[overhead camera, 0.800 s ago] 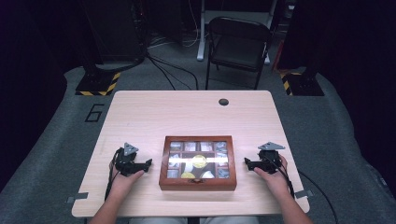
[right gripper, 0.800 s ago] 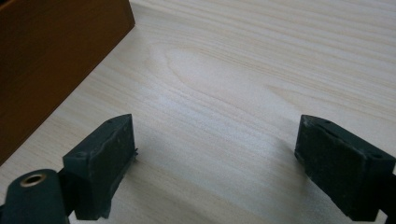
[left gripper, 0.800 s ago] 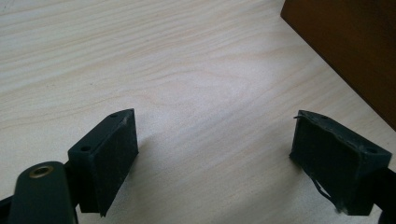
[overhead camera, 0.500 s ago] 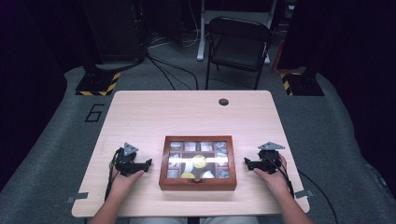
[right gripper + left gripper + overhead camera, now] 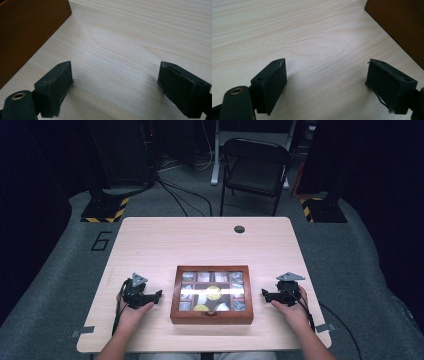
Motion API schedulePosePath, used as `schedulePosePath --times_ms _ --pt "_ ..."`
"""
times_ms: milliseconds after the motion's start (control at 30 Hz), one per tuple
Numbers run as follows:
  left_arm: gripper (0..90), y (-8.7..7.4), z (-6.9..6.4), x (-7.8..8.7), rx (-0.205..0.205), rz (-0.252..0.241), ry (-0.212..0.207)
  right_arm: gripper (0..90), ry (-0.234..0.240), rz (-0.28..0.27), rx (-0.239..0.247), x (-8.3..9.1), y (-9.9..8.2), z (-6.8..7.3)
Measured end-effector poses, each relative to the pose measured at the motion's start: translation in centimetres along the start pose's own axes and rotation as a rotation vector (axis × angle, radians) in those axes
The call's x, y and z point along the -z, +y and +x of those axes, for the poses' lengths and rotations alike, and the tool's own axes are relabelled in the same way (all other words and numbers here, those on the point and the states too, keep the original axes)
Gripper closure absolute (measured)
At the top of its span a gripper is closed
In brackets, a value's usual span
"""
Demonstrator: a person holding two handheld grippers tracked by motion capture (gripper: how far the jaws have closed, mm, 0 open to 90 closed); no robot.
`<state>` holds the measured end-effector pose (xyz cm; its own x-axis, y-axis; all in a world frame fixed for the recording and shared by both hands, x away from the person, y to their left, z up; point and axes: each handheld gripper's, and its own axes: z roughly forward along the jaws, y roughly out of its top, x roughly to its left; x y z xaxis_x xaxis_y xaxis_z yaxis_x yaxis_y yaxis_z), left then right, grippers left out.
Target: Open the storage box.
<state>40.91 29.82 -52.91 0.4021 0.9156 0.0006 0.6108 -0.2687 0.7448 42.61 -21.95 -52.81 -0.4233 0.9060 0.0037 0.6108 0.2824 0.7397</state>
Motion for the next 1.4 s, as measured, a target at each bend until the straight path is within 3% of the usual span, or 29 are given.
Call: schedulePosePath --times_ms 200,400,500,800,1033,1133,1233,1400 --pt "19.0 0.0 0.0 0.0 0.008 -0.005 0.007 16.5 0.007 -0.004 0.002 0.1 0.0 -0.1" --pt "26.8 0.2 -0.1 0.1 0.006 0.003 0.001 31.1 0.014 -0.01 0.005 0.4 0.0 -0.2" --pt "30.5 0.6 -0.4 0.2 -0.002 0.019 -0.031 37.8 0.026 0.004 0.023 0.7 0.0 -0.2" --pt "34.8 1.1 -0.5 0.7 -0.018 0.008 -0.077 39.9 0.063 0.027 0.029 1.3 0.1 0.4" --pt "36.2 1.5 -0.6 1.4 0.021 -0.013 -0.118 42.2 0.093 0.021 0.007 2.1 0.1 0.6" --pt "36.8 1.5 -1.0 2.1 0.032 -0.017 -0.16 43.0 0.111 0.013 -0.013 2.5 0.2 0.7" --pt "37.1 1.8 -1.2 3.0 0.043 -0.05 -0.184 44.6 0.124 0.007 0.008 2.9 0.1 0.9" --pt "37.4 1.8 -1.7 4.1 0.02 -0.06 -0.173 44.6 0.147 -0.004 0.027 3.9 0.0 1.3"
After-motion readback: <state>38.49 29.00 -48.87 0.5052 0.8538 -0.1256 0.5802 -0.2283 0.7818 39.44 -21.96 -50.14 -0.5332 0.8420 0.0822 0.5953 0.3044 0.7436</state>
